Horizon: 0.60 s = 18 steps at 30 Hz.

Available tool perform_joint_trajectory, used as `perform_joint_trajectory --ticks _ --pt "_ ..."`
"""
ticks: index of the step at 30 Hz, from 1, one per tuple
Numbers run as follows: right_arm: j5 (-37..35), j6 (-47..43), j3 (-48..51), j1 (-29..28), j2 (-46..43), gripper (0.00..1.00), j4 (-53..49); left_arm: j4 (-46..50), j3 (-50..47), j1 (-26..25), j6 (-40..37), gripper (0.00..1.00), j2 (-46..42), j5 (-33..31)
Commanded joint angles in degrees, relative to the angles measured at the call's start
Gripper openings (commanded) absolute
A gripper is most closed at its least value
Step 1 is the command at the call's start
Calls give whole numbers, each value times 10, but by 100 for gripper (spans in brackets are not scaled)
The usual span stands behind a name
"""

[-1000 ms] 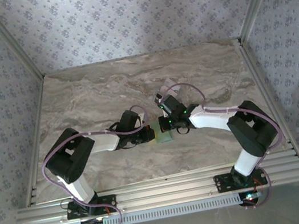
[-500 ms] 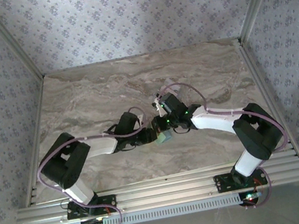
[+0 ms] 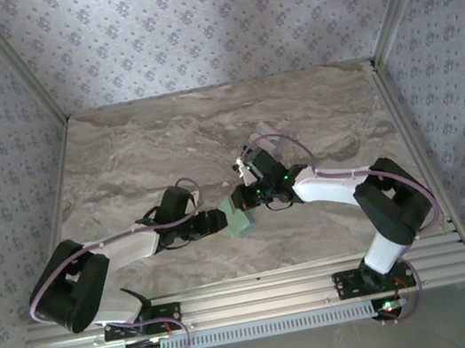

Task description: Put the credit cards into the card holder

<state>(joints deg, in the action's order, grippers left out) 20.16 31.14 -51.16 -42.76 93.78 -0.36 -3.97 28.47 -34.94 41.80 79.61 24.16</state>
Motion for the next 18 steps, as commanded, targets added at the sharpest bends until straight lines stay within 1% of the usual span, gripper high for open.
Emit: perform_joint_trajectory --ticks 1,6,9,11,14,18 --pt "20 13 -6 -4 8 0 13 23 -8 15 -1 58 -21 23" --pt "19 15 1 -3 -2 0 13 35 4 25 -11 29 -16 19" --pt "16 15 8 2 -8 0 10 38 20 25 -19 18 4 15" --pt "13 16 13 4 -14 0 7 35 30 23 -22 13 22 18" --pt "6 14 20 7 -26 0 -1 23 44 13 -24 8 48 22" --pt "2 13 28 10 -41 0 -10 -1 63 -10 -14 7 81 22"
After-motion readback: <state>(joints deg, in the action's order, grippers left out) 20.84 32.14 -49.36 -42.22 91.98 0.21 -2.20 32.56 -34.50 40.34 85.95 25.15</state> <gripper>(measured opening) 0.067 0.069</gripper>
